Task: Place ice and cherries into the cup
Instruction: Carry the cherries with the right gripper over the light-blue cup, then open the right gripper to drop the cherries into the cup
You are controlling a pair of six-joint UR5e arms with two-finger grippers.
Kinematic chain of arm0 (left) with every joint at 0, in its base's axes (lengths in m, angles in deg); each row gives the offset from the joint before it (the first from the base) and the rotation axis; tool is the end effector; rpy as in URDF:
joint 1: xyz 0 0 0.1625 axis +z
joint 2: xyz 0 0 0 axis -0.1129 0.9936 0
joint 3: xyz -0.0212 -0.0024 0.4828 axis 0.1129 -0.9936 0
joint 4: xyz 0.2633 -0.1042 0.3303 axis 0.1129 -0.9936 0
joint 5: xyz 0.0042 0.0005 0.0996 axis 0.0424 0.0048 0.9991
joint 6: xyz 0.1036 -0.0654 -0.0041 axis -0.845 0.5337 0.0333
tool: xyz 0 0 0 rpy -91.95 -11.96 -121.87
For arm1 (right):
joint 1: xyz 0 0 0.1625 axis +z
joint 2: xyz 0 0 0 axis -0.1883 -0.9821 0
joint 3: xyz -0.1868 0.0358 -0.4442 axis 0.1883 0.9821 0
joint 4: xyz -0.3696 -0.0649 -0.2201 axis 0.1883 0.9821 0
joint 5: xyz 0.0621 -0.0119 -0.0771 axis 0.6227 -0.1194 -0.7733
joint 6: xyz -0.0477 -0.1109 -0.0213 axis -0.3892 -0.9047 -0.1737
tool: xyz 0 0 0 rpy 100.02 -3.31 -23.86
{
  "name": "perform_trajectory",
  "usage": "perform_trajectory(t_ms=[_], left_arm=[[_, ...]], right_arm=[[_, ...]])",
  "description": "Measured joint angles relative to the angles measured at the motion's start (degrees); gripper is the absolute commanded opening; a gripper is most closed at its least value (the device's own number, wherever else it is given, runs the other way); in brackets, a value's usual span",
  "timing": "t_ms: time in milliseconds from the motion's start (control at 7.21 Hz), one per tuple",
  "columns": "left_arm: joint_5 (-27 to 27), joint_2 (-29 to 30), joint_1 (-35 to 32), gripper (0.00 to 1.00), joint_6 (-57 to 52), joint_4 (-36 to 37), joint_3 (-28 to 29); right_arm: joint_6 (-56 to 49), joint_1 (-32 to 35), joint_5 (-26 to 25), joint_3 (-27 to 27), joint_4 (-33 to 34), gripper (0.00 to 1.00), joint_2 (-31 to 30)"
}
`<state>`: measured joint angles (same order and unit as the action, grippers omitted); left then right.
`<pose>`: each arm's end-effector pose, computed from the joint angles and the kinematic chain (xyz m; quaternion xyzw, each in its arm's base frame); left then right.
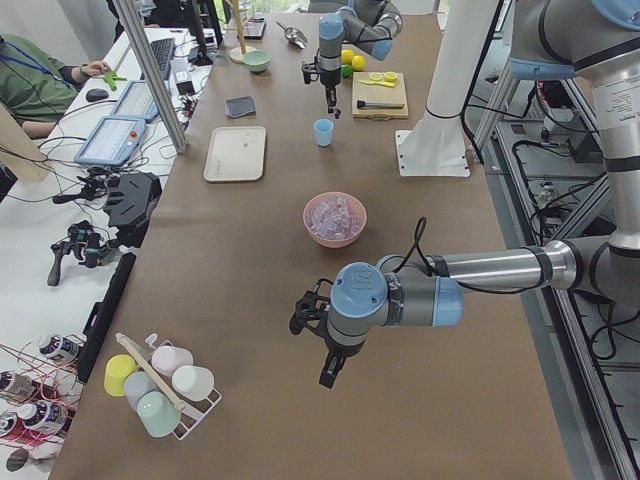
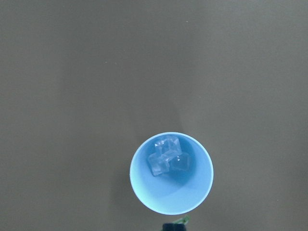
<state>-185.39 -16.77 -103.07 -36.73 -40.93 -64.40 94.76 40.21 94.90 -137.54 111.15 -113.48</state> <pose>-0.0882 -0.3460 0.7429 0.1141 0.3579 0.1618 0.9125 -0.5775 -0.4279 0.1877 0.0297 -0.3914 -0.0713 0.9170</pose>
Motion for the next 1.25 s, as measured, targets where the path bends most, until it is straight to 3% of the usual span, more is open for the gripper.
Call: perform_trajectory(t_ms=[278, 833, 972, 1249], left_arm=[[0.0, 0.0, 0.0, 0.99, 0.0, 0.0, 0.1], [0.0, -0.1, 0.0, 0.98, -0.1, 0.0, 0.5], [0.0, -0.1, 0.0, 0.99, -0.1, 0.0, 0.5], [0.0, 0.0, 0.1, 0.99, 0.0, 0.0, 0.5]], right_arm=[[0.2, 0.1, -1.8, 4.2, -0.8, 0.0, 3.7], [-3.3, 0.8, -4.0, 5.4, -1.8, 0.0, 3.1], [-4.2, 0.9, -4.2, 5.3, -1.8, 0.11, 2.6], [-4.6, 0.7, -4.4, 5.1, -1.9, 0.68, 1.7]])
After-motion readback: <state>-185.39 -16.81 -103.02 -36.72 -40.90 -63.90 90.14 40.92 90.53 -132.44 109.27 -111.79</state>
